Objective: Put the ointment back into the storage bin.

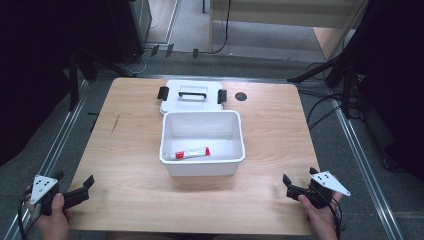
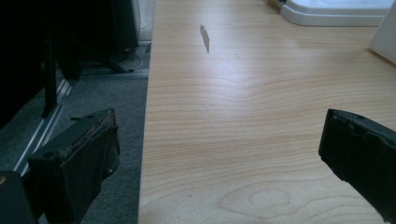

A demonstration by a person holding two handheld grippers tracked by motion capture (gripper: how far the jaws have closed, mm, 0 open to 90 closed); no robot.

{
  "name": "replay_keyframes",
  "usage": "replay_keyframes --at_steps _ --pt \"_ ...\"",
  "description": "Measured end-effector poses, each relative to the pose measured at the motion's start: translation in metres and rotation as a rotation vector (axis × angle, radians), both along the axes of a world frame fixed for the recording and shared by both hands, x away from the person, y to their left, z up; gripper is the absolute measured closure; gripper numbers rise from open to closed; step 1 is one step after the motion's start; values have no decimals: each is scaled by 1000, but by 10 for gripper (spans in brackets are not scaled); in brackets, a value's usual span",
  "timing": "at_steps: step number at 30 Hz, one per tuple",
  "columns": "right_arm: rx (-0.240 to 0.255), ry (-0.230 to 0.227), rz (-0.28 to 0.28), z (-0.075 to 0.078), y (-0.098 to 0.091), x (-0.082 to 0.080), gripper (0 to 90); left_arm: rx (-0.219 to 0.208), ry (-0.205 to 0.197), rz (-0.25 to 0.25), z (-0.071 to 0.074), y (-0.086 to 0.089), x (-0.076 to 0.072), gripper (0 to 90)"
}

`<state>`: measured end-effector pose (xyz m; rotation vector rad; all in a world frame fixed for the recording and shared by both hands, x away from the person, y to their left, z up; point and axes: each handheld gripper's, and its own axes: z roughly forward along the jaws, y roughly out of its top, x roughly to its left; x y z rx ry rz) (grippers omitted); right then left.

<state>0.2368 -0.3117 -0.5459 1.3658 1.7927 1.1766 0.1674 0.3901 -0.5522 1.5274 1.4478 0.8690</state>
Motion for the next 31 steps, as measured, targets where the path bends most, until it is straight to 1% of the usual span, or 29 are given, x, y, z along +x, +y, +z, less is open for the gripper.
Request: replay_keyframes --at_steps 2,7,9,13,21,31 --pt "-2 0 1 0 0 0 0 0 3 -2 0 -1 0 0" --pt "-2 0 -2 0 0 0 0 23 7 -9 0 -3 1 0" --pt "0 2 -3 0 0 0 0 20 8 -9 0 -3 1 0" --pt "4 4 -4 0 0 0 0 1 7 -17 0 -1 1 0" --pt "6 14 -2 0 -1 2 0 -6 2 -31 0 0 0 0" --pt "8 20 -2 0 -1 4 0 -9 -8 -30 0 0 -1 0"
